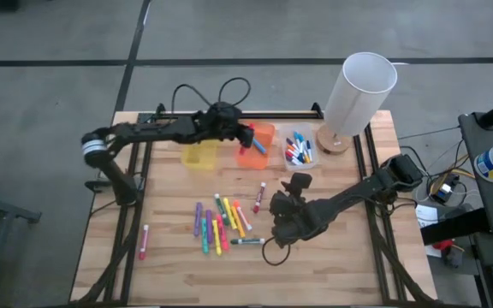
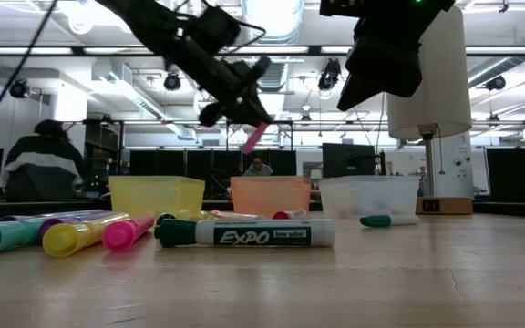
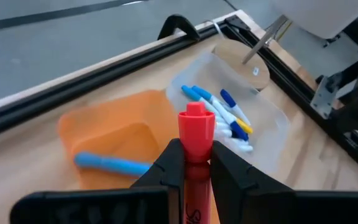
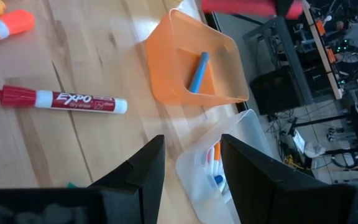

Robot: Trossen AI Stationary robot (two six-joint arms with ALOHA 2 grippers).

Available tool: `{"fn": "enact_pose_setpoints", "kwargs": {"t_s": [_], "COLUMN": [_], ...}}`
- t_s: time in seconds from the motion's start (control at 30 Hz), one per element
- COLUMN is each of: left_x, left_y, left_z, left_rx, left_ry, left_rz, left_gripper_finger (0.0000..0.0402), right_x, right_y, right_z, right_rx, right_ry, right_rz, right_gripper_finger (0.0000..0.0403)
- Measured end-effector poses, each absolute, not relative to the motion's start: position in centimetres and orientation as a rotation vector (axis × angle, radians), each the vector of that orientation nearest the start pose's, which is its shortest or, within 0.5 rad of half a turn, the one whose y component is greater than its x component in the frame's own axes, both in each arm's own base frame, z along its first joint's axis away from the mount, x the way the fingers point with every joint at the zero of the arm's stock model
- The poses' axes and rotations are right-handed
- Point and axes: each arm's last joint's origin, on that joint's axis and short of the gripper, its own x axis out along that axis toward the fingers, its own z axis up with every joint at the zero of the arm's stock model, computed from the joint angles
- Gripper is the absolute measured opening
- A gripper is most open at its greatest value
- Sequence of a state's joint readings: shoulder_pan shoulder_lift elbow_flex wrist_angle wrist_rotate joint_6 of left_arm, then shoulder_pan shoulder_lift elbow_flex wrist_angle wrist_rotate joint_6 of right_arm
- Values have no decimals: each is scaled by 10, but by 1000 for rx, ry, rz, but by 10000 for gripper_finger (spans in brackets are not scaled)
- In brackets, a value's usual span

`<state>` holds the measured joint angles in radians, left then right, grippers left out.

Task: Pick & Place Markers
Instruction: Put the orange highlighter into the orange bin

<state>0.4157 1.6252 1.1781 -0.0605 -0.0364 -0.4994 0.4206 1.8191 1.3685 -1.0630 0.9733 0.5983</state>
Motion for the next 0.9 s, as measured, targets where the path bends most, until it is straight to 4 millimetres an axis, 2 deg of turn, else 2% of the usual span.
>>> {"fn": "enact_pose_setpoints", "kwargs": {"t_s": [0.17, 0.33, 0.6, 0.9], "left_x": [361, 375, 376, 375], "left_y": [165, 177, 184, 188], "left_z": [261, 242, 228, 228], "left_rx": [-547, -564, -587, -572], "left_ry": [453, 563, 600, 592], "left_rz": [546, 577, 601, 605], "left_gripper_finger": [46, 46, 53, 118], "right_x": [317, 316, 316, 316], "right_y": [115, 115, 115, 115], "right_z": [223, 223, 223, 223], "right_rx": [-464, -469, -475, -475], "right_ry": [957, 961, 965, 966], "right_rz": [-740, -738, -736, -736], "right_gripper_finger": [150, 150, 150, 150]}}
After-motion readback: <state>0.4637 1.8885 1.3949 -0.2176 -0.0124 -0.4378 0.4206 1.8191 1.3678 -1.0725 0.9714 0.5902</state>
